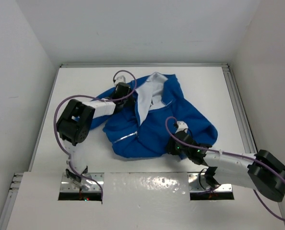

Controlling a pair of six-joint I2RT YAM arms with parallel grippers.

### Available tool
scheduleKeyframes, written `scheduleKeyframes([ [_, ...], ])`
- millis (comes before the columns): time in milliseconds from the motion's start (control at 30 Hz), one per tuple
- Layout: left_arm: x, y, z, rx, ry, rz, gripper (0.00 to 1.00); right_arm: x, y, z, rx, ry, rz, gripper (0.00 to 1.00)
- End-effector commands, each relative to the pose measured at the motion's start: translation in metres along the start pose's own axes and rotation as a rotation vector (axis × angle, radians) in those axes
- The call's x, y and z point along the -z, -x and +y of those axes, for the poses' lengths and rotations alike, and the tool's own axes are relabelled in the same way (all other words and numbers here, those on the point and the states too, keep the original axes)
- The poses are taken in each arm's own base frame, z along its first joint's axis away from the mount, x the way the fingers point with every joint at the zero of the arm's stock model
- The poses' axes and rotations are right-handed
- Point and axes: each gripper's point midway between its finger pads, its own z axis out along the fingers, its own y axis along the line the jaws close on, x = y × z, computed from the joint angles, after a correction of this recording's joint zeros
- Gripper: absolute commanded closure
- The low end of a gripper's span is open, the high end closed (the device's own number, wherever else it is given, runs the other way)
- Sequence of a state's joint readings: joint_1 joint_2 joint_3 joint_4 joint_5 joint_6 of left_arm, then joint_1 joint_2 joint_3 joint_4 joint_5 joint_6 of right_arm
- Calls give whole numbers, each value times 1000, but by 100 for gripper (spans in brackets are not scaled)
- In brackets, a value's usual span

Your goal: Zip up the jacket

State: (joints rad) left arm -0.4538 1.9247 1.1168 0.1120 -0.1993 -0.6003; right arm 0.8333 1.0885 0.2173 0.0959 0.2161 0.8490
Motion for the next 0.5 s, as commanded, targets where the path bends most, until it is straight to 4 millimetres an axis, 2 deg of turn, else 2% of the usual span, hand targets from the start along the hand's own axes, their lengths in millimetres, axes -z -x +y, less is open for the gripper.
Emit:
scheduleKeyframes([
  [0, 36, 50, -27, -48, -79, -107, 66, 11, 3, 42, 18, 144, 47, 76],
  [33, 46, 52, -21, -41, -66, -128, 58, 14, 13, 42, 21, 134, 10, 76],
  [67, 70, 54, -4, -27, -39, -164, 54, 15, 18, 42, 40, 128, -9, 76],
  [100, 84, 55, -1, 0, -44, -189, 47, 17, 26, 45, 49, 122, -23, 72],
  [133, 95, 51, 9, 13, -33, -204, 46, 18, 32, 46, 68, 118, -39, 68],
  [167, 126, 66, 6, 45, -77, -266, 44, 19, 33, 42, 82, 91, -38, 63],
  [200, 133, 41, 26, 58, -55, -236, 43, 21, 38, 44, 87, 85, -41, 57],
  [233, 143, 36, 35, 72, -51, -247, 43, 21, 41, 44, 104, 80, -47, 48],
  [267, 165, 28, 47, 102, -58, -260, 43, 23, 47, 45, 110, 77, -65, 45],
  [333, 184, 18, 56, 119, -85, -267, 42, 25, 54, 46, 144, 74, -81, 41],
  [367, 199, 10, 62, 129, -117, -272, 42, 29, 59, 53, 158, 97, -90, 41],
  [400, 205, -1, 67, 121, -119, -243, 42, 30, 61, 59, 170, 121, -92, 41],
  [433, 213, -12, 69, 115, -149, -221, 43, 31, 63, 65, 198, 150, -92, 46],
  [467, 215, -31, 74, 101, -150, -150, 43, 34, 64, 78, 213, 209, -76, 50],
])
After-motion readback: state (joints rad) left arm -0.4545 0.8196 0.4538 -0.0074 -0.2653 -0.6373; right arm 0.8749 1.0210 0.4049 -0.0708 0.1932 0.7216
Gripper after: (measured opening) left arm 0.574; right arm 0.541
